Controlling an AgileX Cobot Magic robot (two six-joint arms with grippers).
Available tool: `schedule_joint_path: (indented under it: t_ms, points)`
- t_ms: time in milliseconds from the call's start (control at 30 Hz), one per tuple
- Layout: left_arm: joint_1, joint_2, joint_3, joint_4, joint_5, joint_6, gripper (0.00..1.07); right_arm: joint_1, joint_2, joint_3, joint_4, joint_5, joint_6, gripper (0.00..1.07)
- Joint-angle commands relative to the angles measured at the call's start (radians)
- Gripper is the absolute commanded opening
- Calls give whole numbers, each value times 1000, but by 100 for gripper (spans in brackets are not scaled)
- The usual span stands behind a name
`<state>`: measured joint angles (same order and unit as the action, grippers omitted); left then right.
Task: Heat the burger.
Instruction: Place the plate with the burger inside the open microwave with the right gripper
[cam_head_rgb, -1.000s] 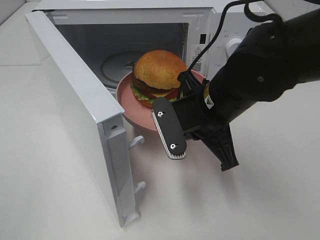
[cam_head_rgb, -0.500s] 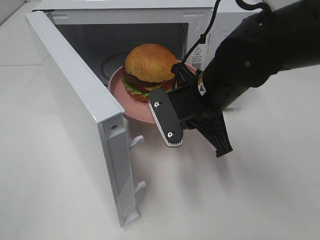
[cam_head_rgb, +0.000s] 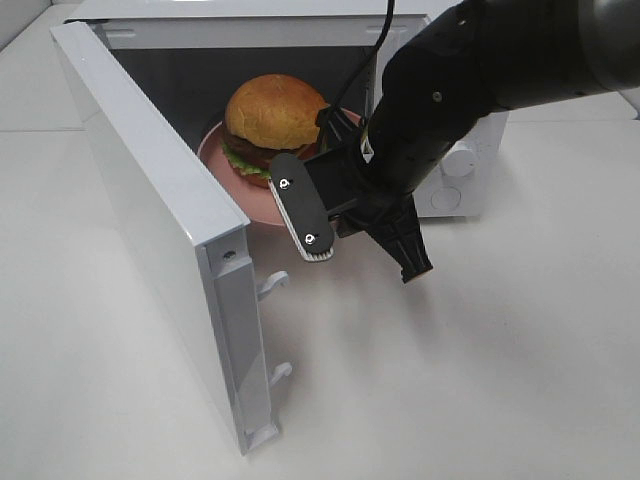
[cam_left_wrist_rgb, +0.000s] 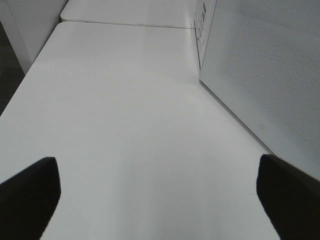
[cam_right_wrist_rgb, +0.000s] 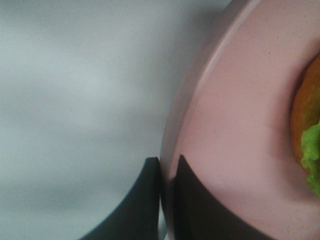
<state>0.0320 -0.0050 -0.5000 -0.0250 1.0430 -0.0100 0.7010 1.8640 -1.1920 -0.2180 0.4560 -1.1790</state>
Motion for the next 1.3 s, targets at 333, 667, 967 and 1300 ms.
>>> schedule_joint_path:
  t_ms: [333, 667, 967, 1300]
  points:
    - [3, -16, 2, -6, -8, -2, 102, -19, 74, -148, -18, 47, -6, 0]
    - [3, -16, 2, -6, -8, -2, 102, -19, 153, -280, -16, 161, -11, 0]
    - [3, -16, 2, -6, -8, -2, 102, -28, 213, -396, -13, 178, -58, 0]
    - [3, -16, 2, -6, -8, -2, 102, -39, 262, -503, -20, 227, -85, 0]
